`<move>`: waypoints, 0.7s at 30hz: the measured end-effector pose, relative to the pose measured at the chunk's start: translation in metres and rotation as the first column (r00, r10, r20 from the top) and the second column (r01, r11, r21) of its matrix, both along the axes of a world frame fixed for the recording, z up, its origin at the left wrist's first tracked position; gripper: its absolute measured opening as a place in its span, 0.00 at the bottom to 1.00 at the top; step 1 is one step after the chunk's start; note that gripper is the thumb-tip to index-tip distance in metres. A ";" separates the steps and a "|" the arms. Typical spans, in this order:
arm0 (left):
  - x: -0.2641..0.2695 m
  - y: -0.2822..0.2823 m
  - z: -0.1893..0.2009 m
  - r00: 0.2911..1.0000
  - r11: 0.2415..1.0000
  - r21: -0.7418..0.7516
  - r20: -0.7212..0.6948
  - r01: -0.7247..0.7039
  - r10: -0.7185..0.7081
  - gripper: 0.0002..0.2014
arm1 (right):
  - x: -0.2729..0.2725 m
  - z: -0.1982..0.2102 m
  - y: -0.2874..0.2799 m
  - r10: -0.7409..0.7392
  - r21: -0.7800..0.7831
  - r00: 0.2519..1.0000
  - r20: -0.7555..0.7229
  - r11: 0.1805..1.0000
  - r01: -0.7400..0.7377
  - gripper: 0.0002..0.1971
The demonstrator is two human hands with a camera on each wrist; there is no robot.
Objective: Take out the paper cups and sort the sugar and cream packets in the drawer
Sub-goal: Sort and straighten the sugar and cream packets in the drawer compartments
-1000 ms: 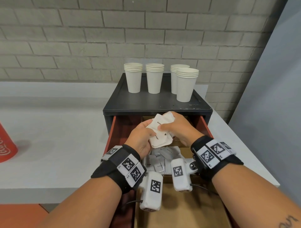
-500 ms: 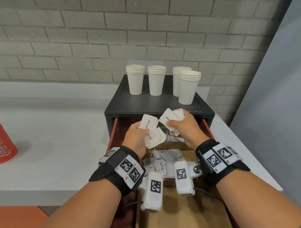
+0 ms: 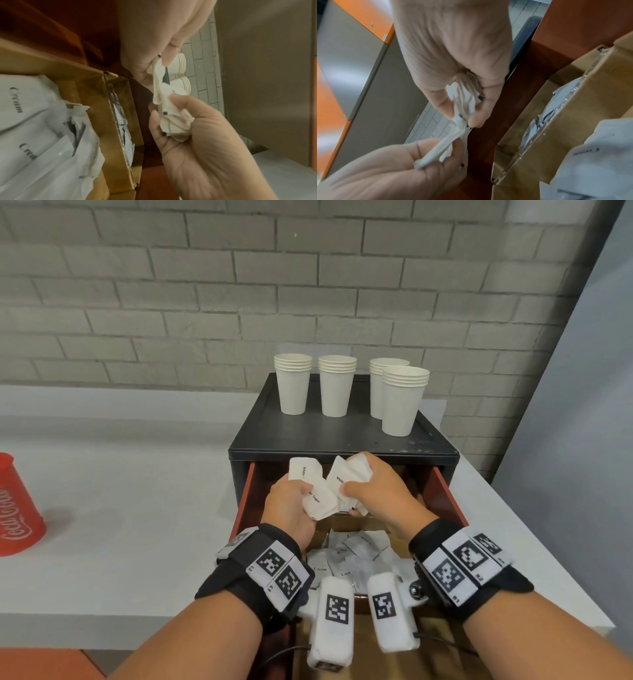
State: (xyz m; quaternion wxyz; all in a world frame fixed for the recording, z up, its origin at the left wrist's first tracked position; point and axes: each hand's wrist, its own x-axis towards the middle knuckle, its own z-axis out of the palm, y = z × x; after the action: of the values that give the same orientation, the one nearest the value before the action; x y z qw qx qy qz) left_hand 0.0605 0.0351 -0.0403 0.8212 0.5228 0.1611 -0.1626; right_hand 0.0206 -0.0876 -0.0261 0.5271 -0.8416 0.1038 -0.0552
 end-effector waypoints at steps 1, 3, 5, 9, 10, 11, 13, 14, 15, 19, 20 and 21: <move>-0.003 0.000 0.000 0.999 0.999 -0.036 0.035 0.014 -0.012 0.24 | -0.001 0.000 0.002 0.018 0.015 1.000 -0.008 1.000 -0.018 0.19; -0.010 0.002 -0.001 0.998 0.992 -0.123 0.056 0.026 -0.019 0.26 | -0.001 -0.001 0.006 0.040 0.038 0.999 -0.011 0.999 -0.039 0.18; -0.013 0.003 -0.003 0.997 0.979 -0.195 0.062 0.055 -0.044 0.25 | -0.001 -0.002 0.008 0.053 0.037 0.999 -0.008 0.998 -0.052 0.19; -0.015 0.002 0.000 0.996 0.956 -0.281 0.037 0.084 -0.076 0.16 | -0.003 -0.004 0.008 0.075 0.023 0.997 -0.003 0.997 -0.075 0.23; -0.017 0.001 0.001 0.995 0.959 -0.265 0.031 0.103 -0.098 0.11 | -0.003 -0.004 0.008 0.076 0.008 0.997 0.002 0.997 -0.076 0.24; -0.018 -0.001 0.002 0.993 0.963 -0.240 0.021 0.121 -0.120 0.07 | -0.002 -0.004 0.008 0.076 -0.016 0.997 0.008 0.997 -0.075 0.24; -0.021 -0.003 0.003 0.990 0.970 -0.202 -0.003 0.135 -0.138 0.06 | -0.001 -0.003 0.007 0.077 -0.050 0.997 0.023 0.996 -0.076 0.24; -0.021 -0.004 0.004 0.990 0.970 -0.203 -0.015 0.137 -0.143 0.07 | -0.001 -0.002 0.006 0.076 -0.043 0.997 0.030 0.996 -0.075 0.24; -0.021 -0.005 0.004 0.988 0.967 -0.214 -0.022 0.142 -0.150 0.07 | 0.000 -0.002 0.005 0.073 -0.030 0.997 0.032 0.997 -0.072 0.24; -0.018 -0.004 0.003 0.984 0.944 -0.281 -0.002 0.173 -0.180 0.07 | 0.000 0.000 0.003 0.044 0.070 0.999 0.032 0.997 -0.046 0.23; -0.017 -0.003 0.001 0.984 0.941 -0.292 0.010 0.171 -0.176 0.09 | 0.001 0.000 0.002 0.031 0.093 0.999 0.036 0.995 -0.035 0.23; -0.016 -0.003 0.001 0.985 0.936 -0.306 0.023 0.172 -0.173 0.10 | 0.001 0.000 0.001 0.017 0.126 0.999 0.045 0.992 -0.022 0.23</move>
State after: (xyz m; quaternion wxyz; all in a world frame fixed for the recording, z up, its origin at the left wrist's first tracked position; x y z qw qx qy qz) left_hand 0.0443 0.0324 -0.0395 0.8746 0.4005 0.0891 -0.2583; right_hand 0.0219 -0.0869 -0.0258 0.5822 -0.8060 0.0874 -0.0616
